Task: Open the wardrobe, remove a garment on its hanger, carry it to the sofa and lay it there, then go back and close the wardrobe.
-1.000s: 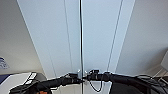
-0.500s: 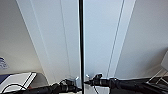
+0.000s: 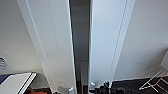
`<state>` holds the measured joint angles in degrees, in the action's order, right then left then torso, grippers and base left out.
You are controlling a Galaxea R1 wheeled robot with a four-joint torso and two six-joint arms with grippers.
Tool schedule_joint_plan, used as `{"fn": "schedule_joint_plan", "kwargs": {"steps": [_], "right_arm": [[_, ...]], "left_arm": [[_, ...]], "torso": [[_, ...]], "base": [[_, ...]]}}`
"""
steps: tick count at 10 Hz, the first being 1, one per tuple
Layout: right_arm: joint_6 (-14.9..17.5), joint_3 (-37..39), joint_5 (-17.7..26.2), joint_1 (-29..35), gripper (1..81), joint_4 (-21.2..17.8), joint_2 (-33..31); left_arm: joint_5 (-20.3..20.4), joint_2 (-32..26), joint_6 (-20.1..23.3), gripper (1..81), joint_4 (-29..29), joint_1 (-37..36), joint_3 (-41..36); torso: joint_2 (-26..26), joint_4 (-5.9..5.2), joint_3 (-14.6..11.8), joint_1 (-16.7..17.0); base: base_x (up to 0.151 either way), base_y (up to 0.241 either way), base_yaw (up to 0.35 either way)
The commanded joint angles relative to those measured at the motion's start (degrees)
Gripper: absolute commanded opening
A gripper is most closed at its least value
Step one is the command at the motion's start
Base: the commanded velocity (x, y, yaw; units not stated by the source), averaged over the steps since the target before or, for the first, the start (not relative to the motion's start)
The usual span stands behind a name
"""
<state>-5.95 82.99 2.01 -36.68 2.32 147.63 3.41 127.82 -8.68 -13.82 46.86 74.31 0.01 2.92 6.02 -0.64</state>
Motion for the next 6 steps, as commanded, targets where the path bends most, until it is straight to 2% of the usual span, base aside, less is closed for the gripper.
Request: {"fn": "schedule_joint_plan", "kwargs": {"steps": [1, 2, 4, 6], "right_arm": [[-0.82, -12.16, 4.4, -0.72, 81.1, 2.69, -5.83], [-0.82, -14.86, 3.71, -1.86, 81.1, 3.82, -8.61], [-0.82, -19.72, 2.38, -5.11, 81.1, 5.77, -15.05], [-0.91, -25.33, -2.44, -8.62, 81.1, 7.26, -25.67]], "left_arm": [[2.21, -10.47, -1.6, 81.1, -7.8, 9.87, -15.51], [5.52, -12.99, -1.52, 81.1, -7.88, 11.63, -15.94], [9.24, -17.33, -1.25, 81.1, -9.47, 15.84, -17.45], [17.57, -23.2, -1.16, 81.1, -10.61, 21.81, -17.19]], "torso": [[-0.01, 0.0, 0.0, 0.0], [-0.01, 0.02, -0.02, 0.0], [-0.01, 0.02, -0.06, 0.02], [-0.01, 0.02, -0.09, 0.02]], "base": [[0.0, 0.0, 0.0], [0.0, 0.0, 0.0], [0.0, 0.0, 0.0], [0.0, 0.0, 0.0]]}}
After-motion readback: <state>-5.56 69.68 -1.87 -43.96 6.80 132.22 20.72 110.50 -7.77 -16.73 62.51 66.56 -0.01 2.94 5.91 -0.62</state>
